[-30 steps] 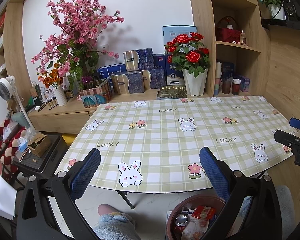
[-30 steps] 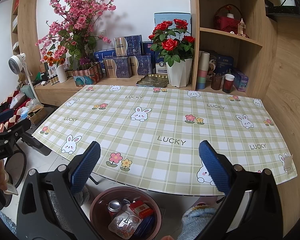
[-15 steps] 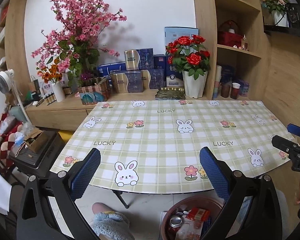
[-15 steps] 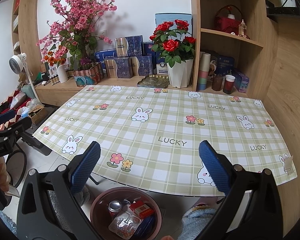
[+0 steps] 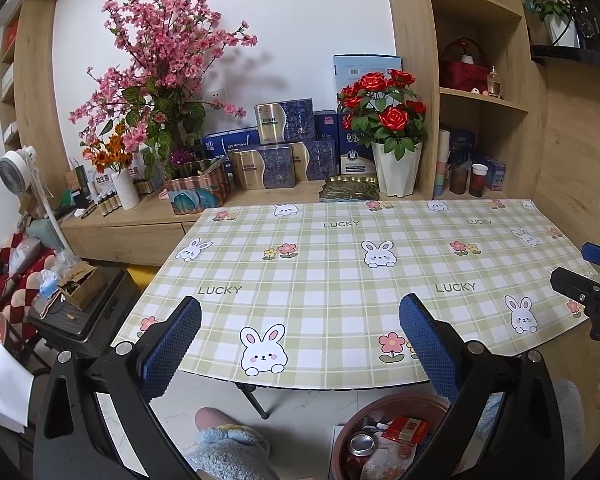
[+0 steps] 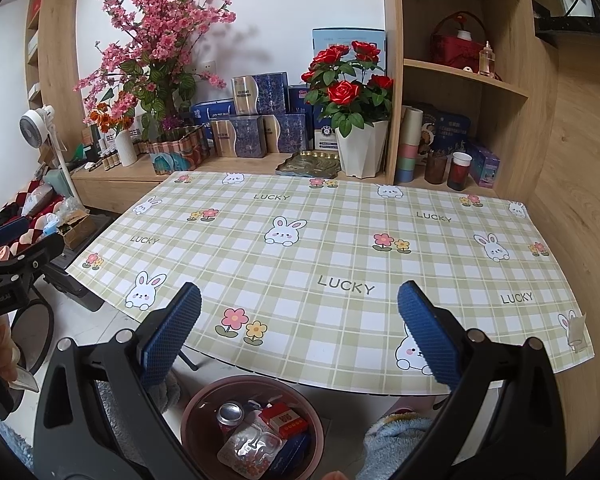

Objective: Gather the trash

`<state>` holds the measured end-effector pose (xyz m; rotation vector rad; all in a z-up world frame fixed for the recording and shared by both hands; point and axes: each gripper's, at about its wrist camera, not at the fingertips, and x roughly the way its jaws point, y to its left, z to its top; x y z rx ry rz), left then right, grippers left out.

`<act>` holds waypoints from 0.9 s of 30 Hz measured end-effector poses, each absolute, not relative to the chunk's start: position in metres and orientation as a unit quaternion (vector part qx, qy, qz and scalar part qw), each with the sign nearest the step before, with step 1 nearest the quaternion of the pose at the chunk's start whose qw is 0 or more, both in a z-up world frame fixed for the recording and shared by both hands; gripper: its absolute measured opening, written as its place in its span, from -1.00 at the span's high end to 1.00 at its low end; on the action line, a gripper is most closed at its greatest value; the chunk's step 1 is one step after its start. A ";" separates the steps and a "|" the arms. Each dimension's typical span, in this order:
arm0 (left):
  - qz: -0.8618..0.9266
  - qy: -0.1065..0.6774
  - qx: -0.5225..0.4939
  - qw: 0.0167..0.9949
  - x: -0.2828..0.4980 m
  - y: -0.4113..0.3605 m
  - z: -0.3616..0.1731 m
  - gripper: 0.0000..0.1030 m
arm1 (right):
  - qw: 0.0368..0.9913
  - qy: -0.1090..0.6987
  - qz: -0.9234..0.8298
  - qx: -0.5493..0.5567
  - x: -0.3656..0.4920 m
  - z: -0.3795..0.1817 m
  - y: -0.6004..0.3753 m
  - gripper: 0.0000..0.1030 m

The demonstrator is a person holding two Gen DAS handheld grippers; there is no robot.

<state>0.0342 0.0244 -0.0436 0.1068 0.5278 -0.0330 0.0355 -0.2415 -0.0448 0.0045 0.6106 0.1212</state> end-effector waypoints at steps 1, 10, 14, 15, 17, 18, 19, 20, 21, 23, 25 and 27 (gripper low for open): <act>-0.016 0.261 0.053 0.964 0.034 0.025 -0.043 -0.88 | 0.952 0.300 0.060 0.002 0.035 -0.045 -0.242 -0.89; -0.017 0.264 0.053 0.963 0.035 0.026 -0.043 -0.88 | 0.951 0.302 0.060 0.002 0.036 -0.045 -0.241 -0.89; -0.016 0.266 0.053 0.962 0.035 0.027 -0.043 -0.88 | 0.951 0.302 0.060 0.002 0.037 -0.043 -0.240 -0.89; -0.016 0.266 0.053 0.962 0.035 0.027 -0.043 -0.88 | 0.951 0.302 0.061 0.002 0.037 -0.044 -0.241 -0.89; -0.016 0.267 0.052 0.962 0.035 0.028 -0.042 -0.88 | 0.951 0.302 0.061 0.002 0.037 -0.044 -0.240 -0.89; -0.016 0.267 0.052 0.962 0.035 0.028 -0.043 -0.88 | 0.951 0.302 0.062 0.002 0.037 -0.043 -0.240 -0.89; -0.016 0.267 0.053 0.962 0.035 0.028 -0.043 -0.88 | 0.951 0.302 0.061 0.002 0.036 -0.044 -0.240 -0.89; -0.016 0.268 0.053 0.962 0.034 0.028 -0.043 -0.88 | 0.951 0.302 0.062 0.001 0.036 -0.044 -0.239 -0.89; -0.016 0.269 0.053 0.962 0.035 0.027 -0.045 -0.88 | 0.951 0.303 0.062 0.002 0.036 -0.044 -0.240 -0.89; -0.016 0.270 0.054 0.961 0.036 0.027 -0.045 -0.88 | 0.951 0.303 0.062 0.003 0.036 -0.044 -0.239 -0.89; -0.016 0.270 0.054 0.961 0.035 0.026 -0.045 -0.88 | 0.951 0.303 0.062 0.003 0.036 -0.044 -0.240 -0.89; -0.016 0.269 0.053 0.961 0.035 0.027 -0.045 -0.88 | 0.951 0.303 0.061 0.003 0.036 -0.044 -0.239 -0.89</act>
